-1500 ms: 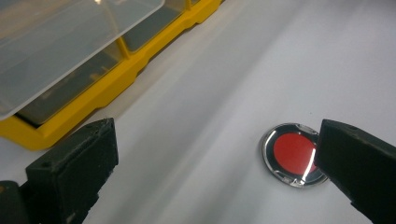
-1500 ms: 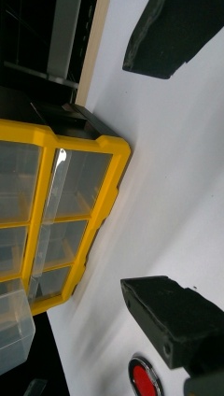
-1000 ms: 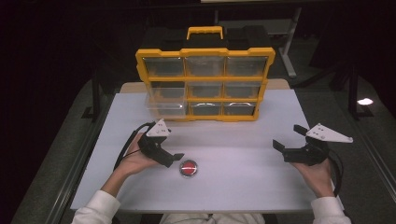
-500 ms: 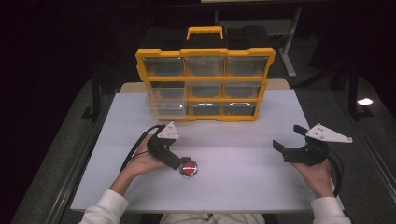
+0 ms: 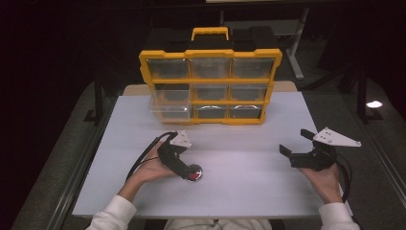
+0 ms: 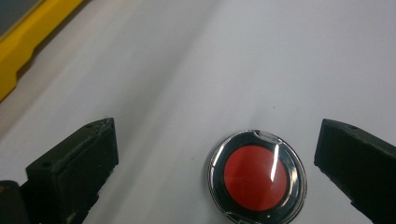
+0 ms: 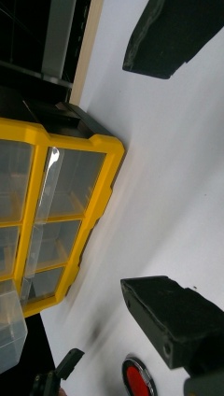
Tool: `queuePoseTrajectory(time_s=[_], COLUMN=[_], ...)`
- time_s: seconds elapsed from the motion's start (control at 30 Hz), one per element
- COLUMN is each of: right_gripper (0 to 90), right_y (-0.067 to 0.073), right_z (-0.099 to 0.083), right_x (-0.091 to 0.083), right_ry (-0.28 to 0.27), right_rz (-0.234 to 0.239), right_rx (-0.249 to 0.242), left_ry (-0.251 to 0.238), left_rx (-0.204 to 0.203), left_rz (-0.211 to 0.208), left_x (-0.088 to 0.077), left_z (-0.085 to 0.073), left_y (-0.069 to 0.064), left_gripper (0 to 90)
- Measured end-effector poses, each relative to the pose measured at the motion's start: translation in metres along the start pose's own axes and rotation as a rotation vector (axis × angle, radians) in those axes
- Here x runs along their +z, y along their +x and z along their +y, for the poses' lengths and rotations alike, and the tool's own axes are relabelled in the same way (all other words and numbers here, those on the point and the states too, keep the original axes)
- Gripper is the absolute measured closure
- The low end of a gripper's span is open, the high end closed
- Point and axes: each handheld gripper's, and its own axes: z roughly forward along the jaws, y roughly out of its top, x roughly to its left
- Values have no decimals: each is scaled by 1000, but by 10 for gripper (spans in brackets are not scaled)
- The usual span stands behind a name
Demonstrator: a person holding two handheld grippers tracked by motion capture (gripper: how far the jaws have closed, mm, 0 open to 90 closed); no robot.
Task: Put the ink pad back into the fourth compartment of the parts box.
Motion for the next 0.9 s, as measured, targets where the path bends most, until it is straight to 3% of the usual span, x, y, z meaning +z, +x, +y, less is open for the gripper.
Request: queuePoseTrajectory(time_s=[0.37, 0.9], right_gripper=[0, 0], right_y=[0, -1], right_z=[-1, -2], right_x=[1, 0], right_ry=[10, 12], right_rz=[0, -5], right_rx=[-2, -1], left_ry=[36, 106], left_rx=[8, 61], left_rz=[-24, -32], left_x=[10, 20], left_z=[-3, -9], left_y=[-4, -13], left_gripper=[0, 9])
